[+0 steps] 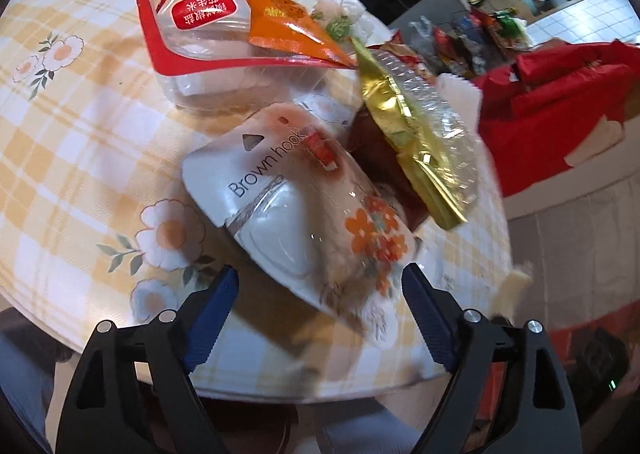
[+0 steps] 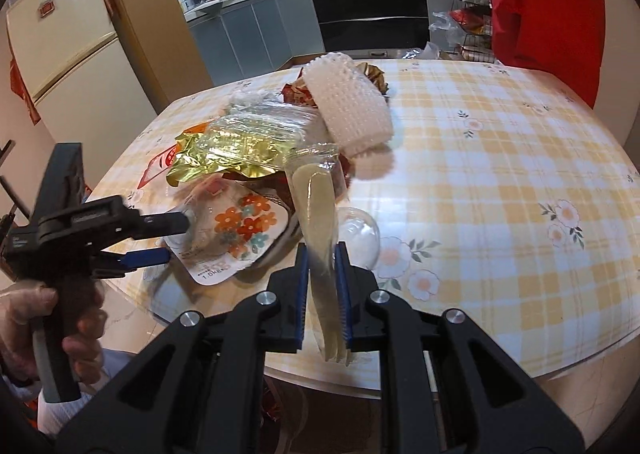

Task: Collect trash
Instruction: 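Grasp the white plastic strip with the right tool while the left tool grasps the Brown House bag, then lift the bread bag and plastic strip over the bin and release both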

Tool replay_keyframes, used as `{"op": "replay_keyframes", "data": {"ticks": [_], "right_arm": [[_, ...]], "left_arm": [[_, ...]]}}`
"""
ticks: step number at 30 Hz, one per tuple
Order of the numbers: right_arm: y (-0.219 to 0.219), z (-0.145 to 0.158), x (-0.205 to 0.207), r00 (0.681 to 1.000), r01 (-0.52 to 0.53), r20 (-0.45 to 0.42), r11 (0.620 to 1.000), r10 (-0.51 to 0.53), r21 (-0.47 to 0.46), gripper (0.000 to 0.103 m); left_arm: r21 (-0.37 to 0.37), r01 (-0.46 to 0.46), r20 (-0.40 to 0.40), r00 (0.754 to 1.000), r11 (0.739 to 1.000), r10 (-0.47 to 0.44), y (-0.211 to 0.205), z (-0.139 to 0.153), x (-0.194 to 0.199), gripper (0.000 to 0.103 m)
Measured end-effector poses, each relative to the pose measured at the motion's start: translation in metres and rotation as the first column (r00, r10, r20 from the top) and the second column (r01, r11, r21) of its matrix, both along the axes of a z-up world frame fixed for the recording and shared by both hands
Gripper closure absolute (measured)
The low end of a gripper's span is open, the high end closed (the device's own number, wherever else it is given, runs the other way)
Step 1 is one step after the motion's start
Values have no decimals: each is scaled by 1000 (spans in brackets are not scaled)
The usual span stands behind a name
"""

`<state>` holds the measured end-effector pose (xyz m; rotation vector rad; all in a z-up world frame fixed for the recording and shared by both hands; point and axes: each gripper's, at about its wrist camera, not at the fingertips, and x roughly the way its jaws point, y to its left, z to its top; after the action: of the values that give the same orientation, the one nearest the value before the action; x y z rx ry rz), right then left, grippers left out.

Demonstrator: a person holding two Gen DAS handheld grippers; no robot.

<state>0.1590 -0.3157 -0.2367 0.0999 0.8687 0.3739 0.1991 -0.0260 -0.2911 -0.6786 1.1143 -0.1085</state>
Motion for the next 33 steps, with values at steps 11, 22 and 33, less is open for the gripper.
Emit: {"op": "replay_keyframes", "data": {"ticks": [11,22,33], "right_arm": [[-14,1,-11,1000,25,-7,999,-24,24,86],[-9,17,-26,1000,14,15,999,-15,47,86],[-2,34,-46,999,0,45,999,-2,45,86]], "left_arm": [[33,-31,-37,999,999,32,2,2,-5,60],[-23,1,9,1000,1000,-1,32,33,-50,72],[235,79,102,989,969,-105,34,53,-49,72]]}}
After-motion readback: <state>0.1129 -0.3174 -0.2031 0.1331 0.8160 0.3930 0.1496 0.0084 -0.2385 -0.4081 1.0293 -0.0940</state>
